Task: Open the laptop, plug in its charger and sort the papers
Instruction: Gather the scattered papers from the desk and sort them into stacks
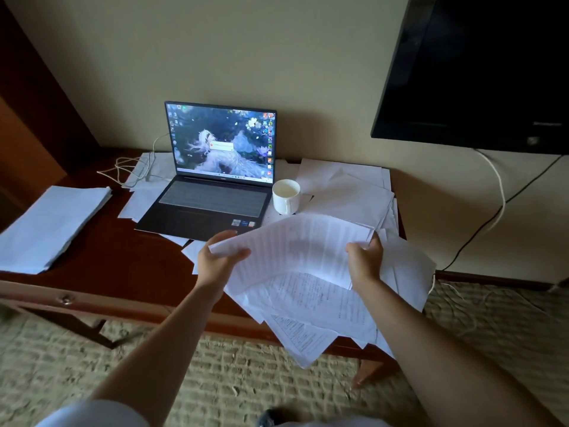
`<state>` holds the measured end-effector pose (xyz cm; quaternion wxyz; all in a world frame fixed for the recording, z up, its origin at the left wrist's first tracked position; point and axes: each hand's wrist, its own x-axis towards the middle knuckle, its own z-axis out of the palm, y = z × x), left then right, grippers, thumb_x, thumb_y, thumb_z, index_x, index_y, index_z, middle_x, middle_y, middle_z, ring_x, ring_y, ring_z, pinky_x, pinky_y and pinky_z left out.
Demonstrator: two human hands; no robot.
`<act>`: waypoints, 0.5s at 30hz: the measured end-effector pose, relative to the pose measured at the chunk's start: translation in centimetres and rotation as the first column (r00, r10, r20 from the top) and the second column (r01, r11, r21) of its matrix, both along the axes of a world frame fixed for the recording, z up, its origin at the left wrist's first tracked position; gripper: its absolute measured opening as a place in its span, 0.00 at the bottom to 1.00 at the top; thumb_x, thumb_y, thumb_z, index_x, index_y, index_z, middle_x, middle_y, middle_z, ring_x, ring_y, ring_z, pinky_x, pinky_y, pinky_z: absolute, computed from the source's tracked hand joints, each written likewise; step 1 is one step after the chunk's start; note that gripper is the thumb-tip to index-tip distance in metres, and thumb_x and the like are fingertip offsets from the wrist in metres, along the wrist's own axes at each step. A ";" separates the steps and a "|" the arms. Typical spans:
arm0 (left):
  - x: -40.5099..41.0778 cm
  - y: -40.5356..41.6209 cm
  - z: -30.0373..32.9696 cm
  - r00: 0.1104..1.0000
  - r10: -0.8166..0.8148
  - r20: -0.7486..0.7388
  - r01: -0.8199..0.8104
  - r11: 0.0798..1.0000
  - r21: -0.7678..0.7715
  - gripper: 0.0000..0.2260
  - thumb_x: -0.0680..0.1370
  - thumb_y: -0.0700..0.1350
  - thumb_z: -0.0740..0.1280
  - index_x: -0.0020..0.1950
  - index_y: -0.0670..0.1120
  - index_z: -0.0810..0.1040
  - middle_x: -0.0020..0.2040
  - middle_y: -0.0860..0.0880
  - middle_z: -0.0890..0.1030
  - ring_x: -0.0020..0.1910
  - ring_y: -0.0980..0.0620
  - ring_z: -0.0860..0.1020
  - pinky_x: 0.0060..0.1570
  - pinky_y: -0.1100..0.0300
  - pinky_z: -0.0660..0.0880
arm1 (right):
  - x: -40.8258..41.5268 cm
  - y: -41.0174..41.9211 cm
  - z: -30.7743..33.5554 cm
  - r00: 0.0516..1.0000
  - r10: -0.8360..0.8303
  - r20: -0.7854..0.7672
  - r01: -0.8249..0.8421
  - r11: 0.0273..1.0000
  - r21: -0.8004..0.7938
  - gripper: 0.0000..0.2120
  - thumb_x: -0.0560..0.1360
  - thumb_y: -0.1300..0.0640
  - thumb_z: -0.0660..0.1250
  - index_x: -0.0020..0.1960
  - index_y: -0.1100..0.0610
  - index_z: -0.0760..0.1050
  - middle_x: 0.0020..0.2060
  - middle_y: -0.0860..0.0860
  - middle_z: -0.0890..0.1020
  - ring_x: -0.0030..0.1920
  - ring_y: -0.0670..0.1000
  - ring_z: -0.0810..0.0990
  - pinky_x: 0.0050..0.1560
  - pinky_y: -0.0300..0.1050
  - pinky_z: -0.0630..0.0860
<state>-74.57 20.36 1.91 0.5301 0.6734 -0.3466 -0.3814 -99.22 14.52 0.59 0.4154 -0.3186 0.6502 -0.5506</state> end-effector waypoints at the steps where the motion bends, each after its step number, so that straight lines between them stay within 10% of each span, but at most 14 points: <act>1: -0.2 0.1 -0.1 1.000 0.027 -0.010 -0.027 1.000 0.010 0.18 0.66 0.38 0.78 0.53 0.48 0.79 0.52 0.47 0.80 0.52 0.48 0.77 0.40 0.62 0.74 | 0.0 0.0 -0.3 1.000 -0.008 -0.006 0.008 1.000 0.015 0.22 0.69 0.72 0.59 0.61 0.59 0.73 0.45 0.54 0.76 0.38 0.50 0.75 0.33 0.36 0.71; 15: -2.0 -2.6 -0.1 0.999 -0.002 0.046 0.000 0.999 0.035 0.17 0.70 0.42 0.76 0.54 0.47 0.73 0.46 0.49 0.77 0.47 0.50 0.76 0.36 0.64 0.74 | 0.9 0.6 -2.9 0.998 -0.058 0.000 0.058 0.997 0.051 0.17 0.69 0.73 0.57 0.44 0.53 0.76 0.38 0.48 0.79 0.38 0.50 0.77 0.37 0.40 0.71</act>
